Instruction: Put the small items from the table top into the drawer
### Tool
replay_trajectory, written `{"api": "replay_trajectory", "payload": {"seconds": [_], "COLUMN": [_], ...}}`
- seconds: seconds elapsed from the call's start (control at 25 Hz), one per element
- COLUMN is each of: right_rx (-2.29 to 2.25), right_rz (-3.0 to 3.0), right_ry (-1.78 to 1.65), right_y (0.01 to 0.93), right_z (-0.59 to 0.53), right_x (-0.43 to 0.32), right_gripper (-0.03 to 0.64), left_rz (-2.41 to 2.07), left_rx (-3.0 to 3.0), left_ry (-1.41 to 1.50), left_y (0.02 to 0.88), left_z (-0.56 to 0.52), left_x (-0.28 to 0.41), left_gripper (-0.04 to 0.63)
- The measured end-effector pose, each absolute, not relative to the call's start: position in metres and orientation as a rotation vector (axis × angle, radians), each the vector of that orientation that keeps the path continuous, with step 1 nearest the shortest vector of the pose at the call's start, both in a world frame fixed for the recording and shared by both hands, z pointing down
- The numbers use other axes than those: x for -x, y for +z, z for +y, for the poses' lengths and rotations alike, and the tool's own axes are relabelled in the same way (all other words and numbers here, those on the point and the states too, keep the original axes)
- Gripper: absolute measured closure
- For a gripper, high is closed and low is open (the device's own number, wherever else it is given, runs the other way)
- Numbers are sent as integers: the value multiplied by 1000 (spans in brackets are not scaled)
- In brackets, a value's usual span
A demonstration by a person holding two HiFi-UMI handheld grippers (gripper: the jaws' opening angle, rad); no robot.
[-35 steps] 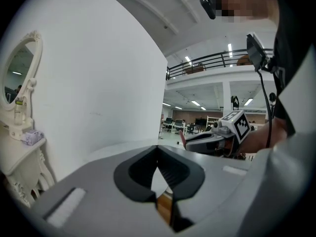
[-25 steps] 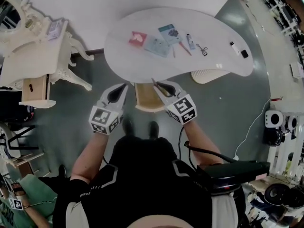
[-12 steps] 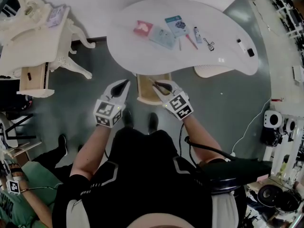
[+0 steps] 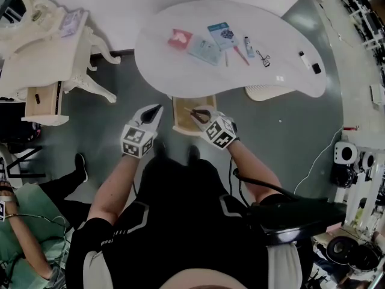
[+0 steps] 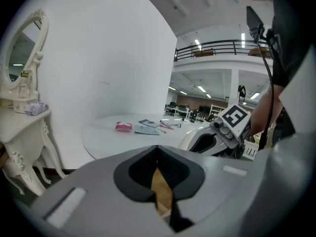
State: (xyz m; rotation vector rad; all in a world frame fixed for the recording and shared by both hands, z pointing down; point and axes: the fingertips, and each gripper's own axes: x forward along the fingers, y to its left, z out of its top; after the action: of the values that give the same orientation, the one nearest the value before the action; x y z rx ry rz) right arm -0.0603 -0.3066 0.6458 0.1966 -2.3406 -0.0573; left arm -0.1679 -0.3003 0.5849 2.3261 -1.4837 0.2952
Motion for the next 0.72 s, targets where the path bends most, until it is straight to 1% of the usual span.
{"api": "replay_trajectory", "payload": {"seconds": [0.28, 0.72], "right_rx": [-97, 106], "right_rz": [-2290, -2219], "right_ry": [-33, -113], "right_y": [681, 735], "right_z": [-310, -307], "right_x": [57, 61], "right_gripper": [566, 568], "left_rz": [-1487, -1498], "left_rx": [-2252, -2220], "left_ry": [328, 406], "left_y": [612, 653], "left_z": [-302, -313], "left_x": [175, 177], "left_gripper": [595, 595]}}
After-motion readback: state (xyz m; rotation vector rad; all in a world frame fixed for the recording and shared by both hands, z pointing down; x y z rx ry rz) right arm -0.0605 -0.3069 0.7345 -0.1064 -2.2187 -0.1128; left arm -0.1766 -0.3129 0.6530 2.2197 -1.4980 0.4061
